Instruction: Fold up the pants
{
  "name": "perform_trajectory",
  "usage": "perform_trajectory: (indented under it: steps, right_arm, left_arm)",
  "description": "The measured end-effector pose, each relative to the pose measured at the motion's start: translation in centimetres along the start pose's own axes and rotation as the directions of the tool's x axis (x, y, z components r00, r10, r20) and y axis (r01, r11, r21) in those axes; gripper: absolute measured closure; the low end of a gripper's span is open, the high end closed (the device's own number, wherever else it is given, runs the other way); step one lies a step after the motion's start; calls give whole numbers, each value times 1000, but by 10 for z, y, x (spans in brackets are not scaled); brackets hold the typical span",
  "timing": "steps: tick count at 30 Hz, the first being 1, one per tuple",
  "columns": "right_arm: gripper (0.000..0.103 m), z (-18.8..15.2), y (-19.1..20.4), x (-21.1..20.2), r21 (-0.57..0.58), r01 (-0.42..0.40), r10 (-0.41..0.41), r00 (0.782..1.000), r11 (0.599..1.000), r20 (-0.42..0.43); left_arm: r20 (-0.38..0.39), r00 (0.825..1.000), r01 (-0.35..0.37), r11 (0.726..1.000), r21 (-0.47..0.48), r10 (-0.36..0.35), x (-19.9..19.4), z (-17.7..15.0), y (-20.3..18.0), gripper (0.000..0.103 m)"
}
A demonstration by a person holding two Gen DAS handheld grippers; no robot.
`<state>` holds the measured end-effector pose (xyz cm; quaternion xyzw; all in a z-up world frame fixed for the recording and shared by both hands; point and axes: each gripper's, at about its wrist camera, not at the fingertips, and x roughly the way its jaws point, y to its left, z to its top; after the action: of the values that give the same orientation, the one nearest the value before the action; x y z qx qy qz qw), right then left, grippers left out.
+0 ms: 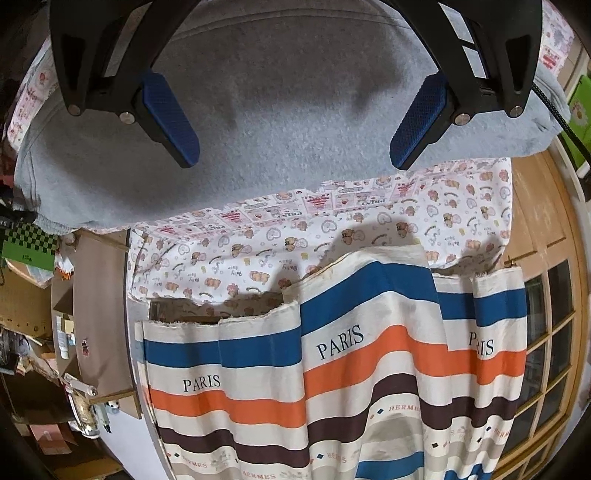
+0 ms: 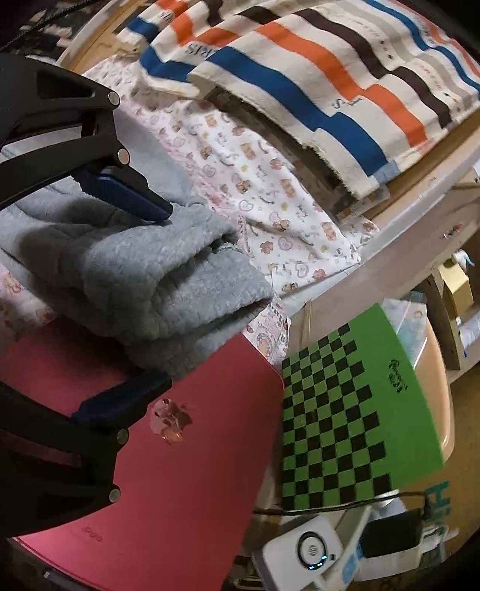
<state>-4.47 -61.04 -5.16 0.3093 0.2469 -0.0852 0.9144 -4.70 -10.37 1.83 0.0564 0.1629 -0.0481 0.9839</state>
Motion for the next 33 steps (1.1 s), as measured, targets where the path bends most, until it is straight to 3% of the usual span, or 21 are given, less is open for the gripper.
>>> perform_trajectory:
  steps: [4, 9, 16, 20, 28, 30, 33]
  right_arm:
    - [19, 1, -4, 3, 17, -6, 6, 1000, 1000, -4]
    - [23, -4, -5, 1, 22, -5, 5, 1000, 1000, 6]
    - [58, -4, 21, -13, -10, 17, -16, 997, 1000, 78]
    - [75, 3, 59, -35, -78, -52, 63, 988, 996, 139]
    - [77, -7, 166, -50, -285, -61, 113, 979, 956, 172]
    - [77, -11, 168, -49, -306, 12, 54, 977, 952, 208]
    - [76, -2, 138, -49, -214, 41, 6, 977, 976, 215]
  left_arm:
    - [-24, 999, 48, 998, -30, -49, 2, 0, 1, 1]
    - [-37, 998, 58, 998, -30, -59, 2, -2, 4, 1]
    - [-30, 997, 66, 996, -53, -67, -1, 1, 8, 1]
    - [0, 998, 56, 997, -46, -56, -7, 5, 10, 1]
    - [83, 996, 28, 997, -74, -22, -25, 21, 30, 1]
    - [99, 995, 30, 997, -75, -23, -29, 24, 33, 1]
    - [103, 994, 29, 998, -59, -23, -30, 23, 34, 1]
